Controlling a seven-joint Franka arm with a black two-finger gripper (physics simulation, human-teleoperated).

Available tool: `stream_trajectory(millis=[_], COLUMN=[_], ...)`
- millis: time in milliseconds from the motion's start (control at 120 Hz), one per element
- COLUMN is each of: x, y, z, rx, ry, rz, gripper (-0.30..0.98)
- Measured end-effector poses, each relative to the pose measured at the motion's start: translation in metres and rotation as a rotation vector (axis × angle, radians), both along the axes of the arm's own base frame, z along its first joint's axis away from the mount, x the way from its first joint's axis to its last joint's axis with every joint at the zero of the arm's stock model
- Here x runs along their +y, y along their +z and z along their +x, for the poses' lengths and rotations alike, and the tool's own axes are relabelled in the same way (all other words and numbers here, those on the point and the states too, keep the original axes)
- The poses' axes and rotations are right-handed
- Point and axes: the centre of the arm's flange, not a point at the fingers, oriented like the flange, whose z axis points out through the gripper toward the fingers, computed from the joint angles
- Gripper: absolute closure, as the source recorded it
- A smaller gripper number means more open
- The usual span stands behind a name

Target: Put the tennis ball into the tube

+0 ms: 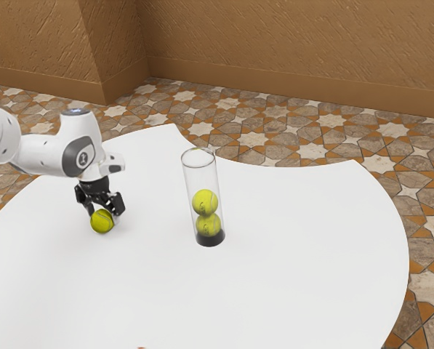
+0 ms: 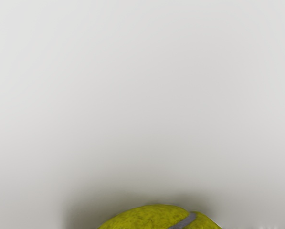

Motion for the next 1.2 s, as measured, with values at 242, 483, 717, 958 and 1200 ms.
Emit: stream_trajectory(millis=[242,483,717,958,1200], x=[0.002,0.005,0.006,0.005,0.005], y=[0.002,-0.001,-0.003,-0.003,0.009], z=[0.002,-0.004,-0.006,-0.006,-0.009], rx=[0.036,0.073,0.085,0.086,0.081], ry=[0.001,0.005,0.002,-0.001,-0.001], rz=[-0.013,-0.024,-0.026,-0.025,-0.015], gripper=[0.00,0.03,0.16,0.24,0.35])
